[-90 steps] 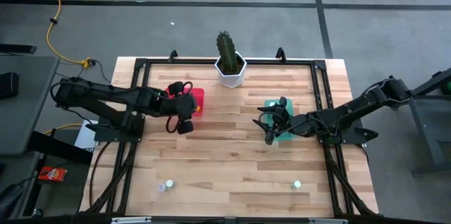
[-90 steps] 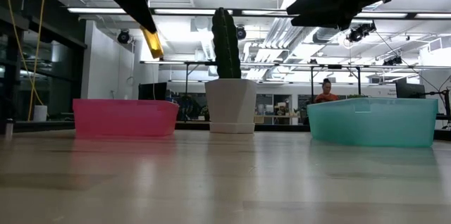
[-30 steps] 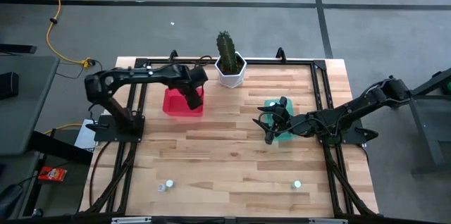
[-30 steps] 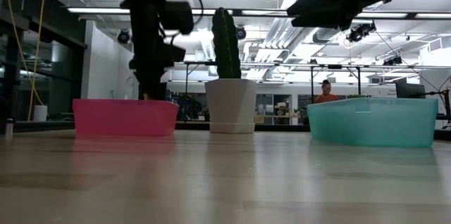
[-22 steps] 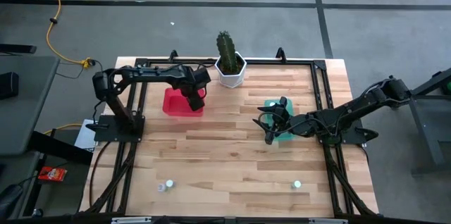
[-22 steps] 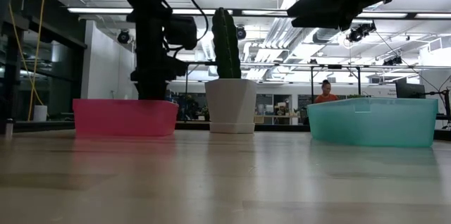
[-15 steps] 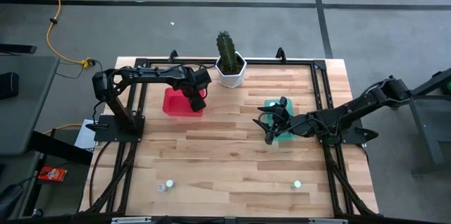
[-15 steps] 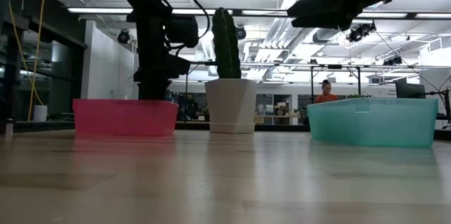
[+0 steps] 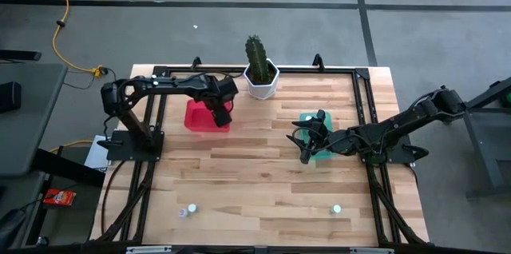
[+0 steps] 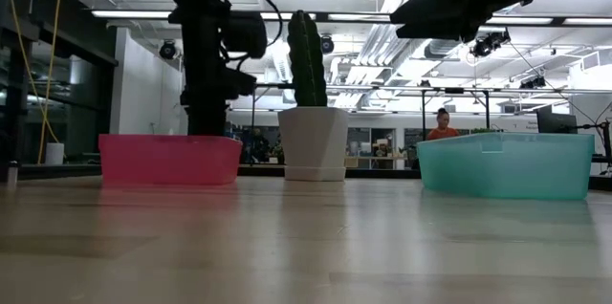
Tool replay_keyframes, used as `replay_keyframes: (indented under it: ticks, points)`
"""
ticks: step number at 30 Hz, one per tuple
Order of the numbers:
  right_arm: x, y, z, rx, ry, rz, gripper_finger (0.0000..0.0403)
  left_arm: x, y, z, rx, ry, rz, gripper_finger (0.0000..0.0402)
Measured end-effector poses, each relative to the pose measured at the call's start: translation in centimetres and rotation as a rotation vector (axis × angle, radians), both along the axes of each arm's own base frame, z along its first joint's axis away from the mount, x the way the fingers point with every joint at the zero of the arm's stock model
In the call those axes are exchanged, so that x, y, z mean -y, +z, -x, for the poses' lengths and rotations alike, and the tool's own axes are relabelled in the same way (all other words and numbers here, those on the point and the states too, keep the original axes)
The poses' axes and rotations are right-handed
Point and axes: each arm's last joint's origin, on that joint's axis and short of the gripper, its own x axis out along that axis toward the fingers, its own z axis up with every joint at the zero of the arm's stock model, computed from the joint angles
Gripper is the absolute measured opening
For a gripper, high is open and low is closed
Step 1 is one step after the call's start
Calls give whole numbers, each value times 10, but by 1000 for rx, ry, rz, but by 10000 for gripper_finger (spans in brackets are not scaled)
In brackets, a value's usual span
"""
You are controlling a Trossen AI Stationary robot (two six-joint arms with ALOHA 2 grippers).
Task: Pick and place medicine bottles into bin by pill shape (circle, oval)
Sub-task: Put the orange tablet bottle into the red bin, then put the green tablet bottle into the red bin
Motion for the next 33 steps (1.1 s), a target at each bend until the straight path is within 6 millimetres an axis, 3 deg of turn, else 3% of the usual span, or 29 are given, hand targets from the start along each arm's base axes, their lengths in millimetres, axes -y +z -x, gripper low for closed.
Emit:
replay_keyframes:
  ticks: [12, 17, 21, 24, 29, 33]
  points:
    - [0, 0, 0, -2, 0, 0, 232, 9, 46, 15, 156, 8, -87, 163]
    - [0, 0, 0, -3, 0, 2, 232, 22, 79, 22, 359, 4, -116, 164]
    - [0, 0, 0, -3, 0, 3, 232, 53, 102, 26, 639, -86, -169, 164]
    - [0, 0, 0, -3, 1, 3, 232, 84, 105, 32, 859, -178, -215, 163]
    - [0, 0, 0, -3, 0, 2, 232, 139, 84, 46, 1215, -358, -220, 163]
    - [0, 0, 0, -2, 0, -1, 232, 166, 63, 59, 1327, -435, -271, 163]
